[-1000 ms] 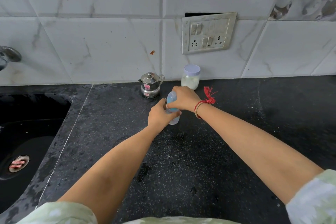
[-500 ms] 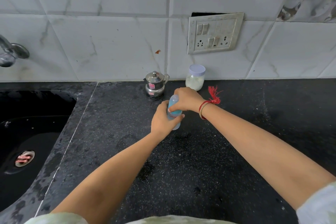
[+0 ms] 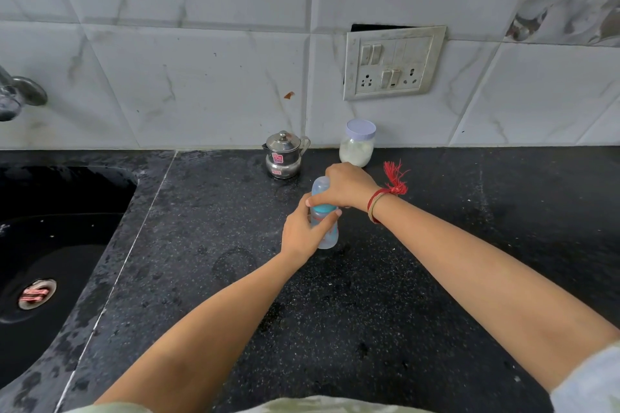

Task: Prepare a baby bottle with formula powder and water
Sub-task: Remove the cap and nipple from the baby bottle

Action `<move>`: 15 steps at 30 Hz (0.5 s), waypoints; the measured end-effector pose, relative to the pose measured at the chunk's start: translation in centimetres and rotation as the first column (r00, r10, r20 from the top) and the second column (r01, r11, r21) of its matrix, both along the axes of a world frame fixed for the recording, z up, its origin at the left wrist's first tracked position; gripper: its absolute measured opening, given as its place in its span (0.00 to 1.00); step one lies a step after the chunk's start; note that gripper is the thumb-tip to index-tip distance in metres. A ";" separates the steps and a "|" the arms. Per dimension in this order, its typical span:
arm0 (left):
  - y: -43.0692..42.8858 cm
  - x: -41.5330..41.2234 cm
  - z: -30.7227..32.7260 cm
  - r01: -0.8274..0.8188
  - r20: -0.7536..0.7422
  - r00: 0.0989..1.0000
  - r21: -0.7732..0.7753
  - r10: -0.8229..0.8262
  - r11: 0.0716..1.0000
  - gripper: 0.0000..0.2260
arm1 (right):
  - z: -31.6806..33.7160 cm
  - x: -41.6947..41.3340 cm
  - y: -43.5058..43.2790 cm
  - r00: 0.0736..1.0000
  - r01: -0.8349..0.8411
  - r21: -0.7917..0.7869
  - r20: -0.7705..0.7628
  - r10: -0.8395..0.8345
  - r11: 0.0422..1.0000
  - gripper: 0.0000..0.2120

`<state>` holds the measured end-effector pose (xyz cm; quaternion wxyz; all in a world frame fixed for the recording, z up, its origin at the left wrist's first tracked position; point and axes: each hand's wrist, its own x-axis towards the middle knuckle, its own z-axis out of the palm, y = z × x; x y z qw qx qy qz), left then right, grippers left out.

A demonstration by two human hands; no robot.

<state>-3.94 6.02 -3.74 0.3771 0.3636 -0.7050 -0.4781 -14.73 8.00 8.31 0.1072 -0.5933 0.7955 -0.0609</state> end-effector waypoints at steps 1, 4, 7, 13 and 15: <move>0.0 0.0 0.1 0.000 -0.006 1.000 -0.003 0.000 1.000 0.24 | 0.0 0.0 0.0 1.000 0.006 0.002 0.006 -0.006 1.000 0.24; 0.2 -0.2 0.3 0.003 -0.032 0.999 -0.006 -0.003 1.000 0.22 | 0.0 -0.1 0.2 0.999 0.024 0.012 0.020 -0.025 1.000 0.24; 0.1 -0.3 0.3 0.002 -0.031 1.000 0.011 -0.002 1.000 0.18 | 0.0 -0.1 0.4 0.999 0.035 0.027 0.015 -0.035 0.999 0.23; -0.4 -0.2 0.6 0.050 0.012 0.999 -0.021 -0.050 0.999 0.14 | -0.2 -0.7 0.7 0.999 -0.016 0.007 0.036 0.016 1.000 0.22; -0.4 -0.2 0.7 0.066 0.015 0.998 -0.031 -0.066 0.997 0.13 | -0.1 -1.0 0.9 0.998 -0.047 -0.003 0.047 0.047 0.999 0.22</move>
